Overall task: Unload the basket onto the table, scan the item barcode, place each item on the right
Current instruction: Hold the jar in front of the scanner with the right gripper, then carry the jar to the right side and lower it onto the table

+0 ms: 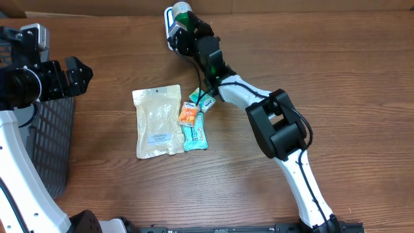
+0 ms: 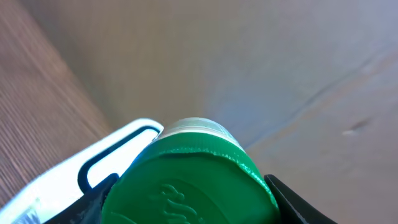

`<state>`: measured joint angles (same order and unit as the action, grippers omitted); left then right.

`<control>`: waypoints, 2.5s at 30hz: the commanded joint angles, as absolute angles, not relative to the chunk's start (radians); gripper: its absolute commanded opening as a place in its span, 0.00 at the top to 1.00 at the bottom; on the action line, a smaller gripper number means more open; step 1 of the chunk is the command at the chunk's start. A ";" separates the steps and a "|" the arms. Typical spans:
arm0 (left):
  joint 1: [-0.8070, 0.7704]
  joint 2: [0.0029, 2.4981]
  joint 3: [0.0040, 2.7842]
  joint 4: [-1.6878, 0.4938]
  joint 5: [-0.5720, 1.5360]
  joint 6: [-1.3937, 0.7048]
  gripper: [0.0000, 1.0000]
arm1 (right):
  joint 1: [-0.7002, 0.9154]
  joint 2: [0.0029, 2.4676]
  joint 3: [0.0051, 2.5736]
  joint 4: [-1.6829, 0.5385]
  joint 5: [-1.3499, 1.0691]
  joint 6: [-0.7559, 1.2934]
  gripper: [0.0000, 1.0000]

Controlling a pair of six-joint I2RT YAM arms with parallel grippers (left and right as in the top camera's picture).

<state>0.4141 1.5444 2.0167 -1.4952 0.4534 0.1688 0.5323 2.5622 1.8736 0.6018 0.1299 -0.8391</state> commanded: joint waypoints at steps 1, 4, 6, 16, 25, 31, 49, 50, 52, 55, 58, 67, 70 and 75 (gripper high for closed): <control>0.416 1.524 2.023 -1.492 0.467 0.195 0.00 | 0.512 2.563 2.000 0.570 0.105 -0.860 0.71; 0.416 1.524 2.023 -1.492 0.467 0.195 0.00 | 0.506 2.563 2.005 0.575 0.096 -0.862 0.71; 0.416 1.524 2.023 -1.492 0.467 0.195 0.01 | 0.505 2.563 2.005 0.575 0.096 -0.862 0.71; 0.416 1.524 2.023 -1.492 0.467 0.195 0.00 | 0.516 2.522 2.005 0.569 0.114 -0.760 0.70; 0.416 1.524 2.023 -1.492 0.467 0.195 0.00 | 0.516 2.224 2.005 0.168 0.131 -0.487 0.70; 0.416 1.524 2.023 -1.492 0.467 0.195 0.00 | 0.486 1.961 2.005 -0.362 -0.001 -0.158 0.75; 0.416 1.524 2.023 -1.492 0.467 0.195 0.01 | 0.154 1.813 1.783 -1.356 -0.047 0.014 0.70; 0.416 1.524 2.022 -1.492 0.467 0.195 0.01 | 0.128 1.813 1.752 -1.340 -0.047 0.031 0.70; 0.416 1.524 2.023 -1.492 0.467 0.195 0.00 | 0.086 1.813 1.696 -1.309 -0.047 0.046 0.71; 0.416 1.524 2.023 -1.492 0.467 0.195 0.01 | 0.030 1.813 1.601 -1.229 -0.046 0.046 0.71; 0.416 1.524 2.023 -1.492 0.467 0.195 0.00 | -0.006 1.814 1.512 -1.130 0.001 0.057 0.71; 0.416 1.524 2.023 -1.492 0.467 0.195 0.00 | -0.079 1.814 1.367 -0.880 0.112 0.135 0.71; 0.416 1.524 2.022 -1.492 0.467 0.195 0.01 | -0.080 1.814 1.366 -0.864 0.112 0.134 0.70; 0.416 1.524 2.023 -1.492 0.467 0.195 0.00 | -0.080 1.814 1.363 -0.869 0.112 0.134 0.62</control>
